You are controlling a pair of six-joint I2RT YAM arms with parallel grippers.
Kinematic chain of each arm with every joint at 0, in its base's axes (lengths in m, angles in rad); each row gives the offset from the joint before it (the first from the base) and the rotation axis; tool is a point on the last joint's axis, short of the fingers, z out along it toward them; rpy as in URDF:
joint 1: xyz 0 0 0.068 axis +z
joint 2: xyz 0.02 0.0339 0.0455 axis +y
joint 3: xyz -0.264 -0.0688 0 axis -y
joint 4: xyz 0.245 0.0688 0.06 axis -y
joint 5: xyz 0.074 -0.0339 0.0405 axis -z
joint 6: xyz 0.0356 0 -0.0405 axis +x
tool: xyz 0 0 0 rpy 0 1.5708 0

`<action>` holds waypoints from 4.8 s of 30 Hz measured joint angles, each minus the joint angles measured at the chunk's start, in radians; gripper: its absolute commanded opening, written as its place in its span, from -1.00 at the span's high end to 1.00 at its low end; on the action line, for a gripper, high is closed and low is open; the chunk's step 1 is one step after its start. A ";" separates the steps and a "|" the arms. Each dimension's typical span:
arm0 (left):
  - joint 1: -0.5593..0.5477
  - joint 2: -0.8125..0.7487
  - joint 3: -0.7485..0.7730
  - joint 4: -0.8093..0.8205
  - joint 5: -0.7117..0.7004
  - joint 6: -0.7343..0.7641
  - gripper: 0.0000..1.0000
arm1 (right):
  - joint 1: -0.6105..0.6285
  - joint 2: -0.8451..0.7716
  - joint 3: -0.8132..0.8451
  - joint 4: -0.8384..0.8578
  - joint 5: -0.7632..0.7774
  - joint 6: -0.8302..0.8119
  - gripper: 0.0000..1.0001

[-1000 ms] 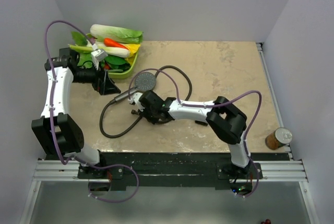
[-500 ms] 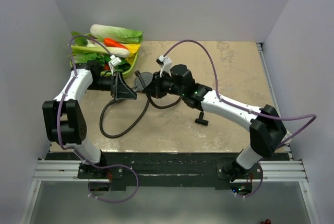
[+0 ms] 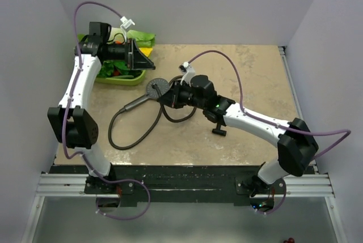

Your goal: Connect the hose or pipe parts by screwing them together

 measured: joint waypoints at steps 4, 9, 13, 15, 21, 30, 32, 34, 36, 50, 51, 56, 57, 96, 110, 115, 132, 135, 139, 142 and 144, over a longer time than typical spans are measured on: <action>-0.056 -0.101 -0.082 0.471 -0.148 -0.493 -0.99 | 0.000 -0.069 0.016 -0.032 0.048 -0.001 1.00; -0.071 -0.175 -0.150 0.782 -0.331 -0.798 -0.99 | 0.000 -0.176 0.024 -0.038 0.133 0.002 1.00; -0.083 -0.297 -0.432 0.865 -0.409 -0.909 -0.99 | -0.001 -0.224 0.024 -0.038 0.167 0.009 1.00; -0.091 -0.346 -0.547 0.874 -0.433 -0.953 -0.99 | -0.001 -0.224 0.024 -0.039 0.182 0.014 1.00; -0.112 -0.430 -0.637 0.886 -0.455 -1.023 -0.52 | -0.001 -0.217 -0.018 -0.024 0.214 0.036 1.00; -0.159 -0.474 -0.772 0.971 -0.463 -1.100 -0.16 | 0.048 -0.156 -0.068 0.038 0.241 0.066 1.00; -0.159 -0.474 -0.783 0.964 -0.471 -1.104 -0.21 | 0.064 -0.142 -0.068 0.047 0.248 0.067 1.00; -0.160 -0.474 -0.786 0.957 -0.479 -1.104 -0.23 | 0.081 -0.130 -0.068 0.059 0.258 0.067 1.00; -0.160 -0.475 -0.793 0.956 -0.489 -1.105 -0.08 | 0.095 -0.121 -0.067 0.072 0.267 0.067 1.00; -0.160 -0.475 -0.826 0.986 -0.515 -1.133 0.75 | 0.168 -0.054 -0.065 0.139 0.318 0.066 1.00; -0.160 -0.475 -0.826 0.986 -0.515 -1.133 0.76 | 0.169 -0.049 -0.065 0.146 0.319 0.066 1.00; -0.160 -0.473 -0.839 1.005 -0.511 -1.137 0.78 | 0.171 -0.028 -0.066 0.172 0.321 0.066 1.00; -0.159 -0.471 -0.840 1.009 -0.510 -1.139 0.78 | 0.171 -0.025 -0.068 0.180 0.322 0.066 1.00; -0.140 -0.406 -0.868 1.141 -0.387 -1.175 0.87 | 0.219 0.014 -0.126 0.303 0.326 0.078 1.00; -0.138 -0.357 -0.782 1.086 -0.254 -0.785 1.00 | 0.291 -0.121 -0.238 0.146 0.339 0.109 -0.68; -0.136 -0.341 -0.643 0.666 -0.287 -0.243 1.00 | 0.264 -0.321 -0.275 -0.080 0.449 0.150 -0.47; -0.177 -0.468 -0.656 -0.037 -0.613 0.770 1.00 | 0.029 -0.308 -0.369 -0.690 0.648 0.222 -0.39; -0.197 -0.474 -0.662 -0.083 -0.674 0.831 1.00 | 0.009 -0.257 -0.344 -0.707 0.661 0.199 -0.38; -0.204 -0.473 -0.667 -0.129 -0.739 0.886 1.00 | -0.030 -0.240 -0.325 -0.708 0.674 0.169 -0.38; -0.204 -0.473 -0.679 -0.147 -0.788 0.912 1.00 | -0.063 -0.222 -0.316 -0.706 0.687 0.143 -0.37; -0.205 -0.473 -0.684 -0.153 -0.811 0.921 1.00 | -0.085 -0.203 -0.309 -0.704 0.691 0.124 -0.33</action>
